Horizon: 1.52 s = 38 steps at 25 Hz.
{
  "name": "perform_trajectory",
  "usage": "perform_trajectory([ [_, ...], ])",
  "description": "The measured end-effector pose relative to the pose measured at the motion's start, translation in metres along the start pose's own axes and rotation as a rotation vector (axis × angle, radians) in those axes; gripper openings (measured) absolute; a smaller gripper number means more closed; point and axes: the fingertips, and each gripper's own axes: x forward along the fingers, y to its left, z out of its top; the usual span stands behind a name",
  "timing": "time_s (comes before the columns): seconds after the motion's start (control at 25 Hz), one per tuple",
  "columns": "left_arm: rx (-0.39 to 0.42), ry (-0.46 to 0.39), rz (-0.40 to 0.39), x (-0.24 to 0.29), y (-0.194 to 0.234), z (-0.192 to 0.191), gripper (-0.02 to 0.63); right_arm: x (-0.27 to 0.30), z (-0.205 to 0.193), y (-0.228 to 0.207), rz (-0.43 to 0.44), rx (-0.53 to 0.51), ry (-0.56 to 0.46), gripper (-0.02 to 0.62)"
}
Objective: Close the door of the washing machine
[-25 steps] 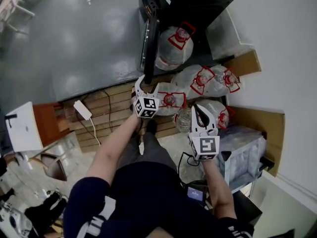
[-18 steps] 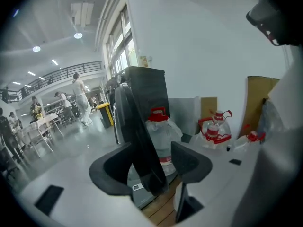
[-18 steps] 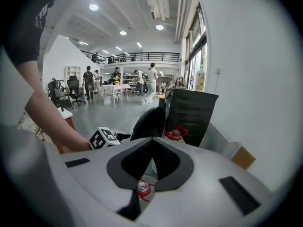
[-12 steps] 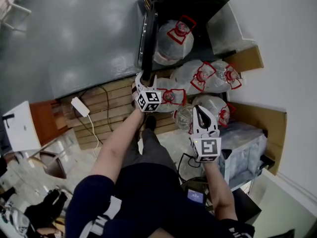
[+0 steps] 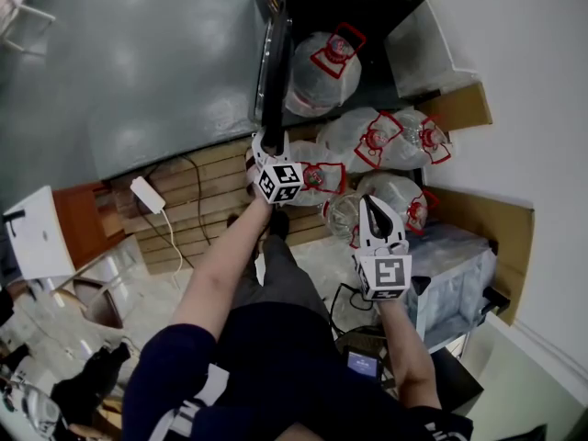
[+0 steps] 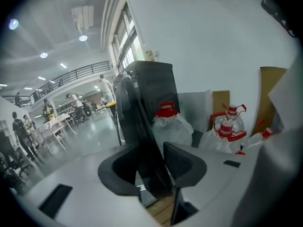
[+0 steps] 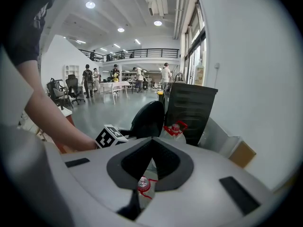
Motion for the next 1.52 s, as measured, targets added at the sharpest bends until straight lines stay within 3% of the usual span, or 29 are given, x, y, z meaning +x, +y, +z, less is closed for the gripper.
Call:
perform_trajectory([
  [0.4,0.001,-0.010,0.043,0.002,0.005,-0.003,0.128,0.006,-0.004,0.003,0.021,0.007,0.004,0.020],
  [0.64,-0.006,0.009,0.070,0.001,0.032,-0.013,0.115,0.010,0.001,0.013,0.063,0.003,-0.017,0.020],
  [1.24,0.020,0.067,-0.007,0.006,0.111,-0.036,0.112,0.026,0.036,0.063,0.252,-0.050,-0.123,0.020],
  [1.52,0.039,0.086,-0.040,0.014,0.153,-0.043,0.112,0.039,0.053,0.083,0.286,-0.055,-0.143,0.020],
])
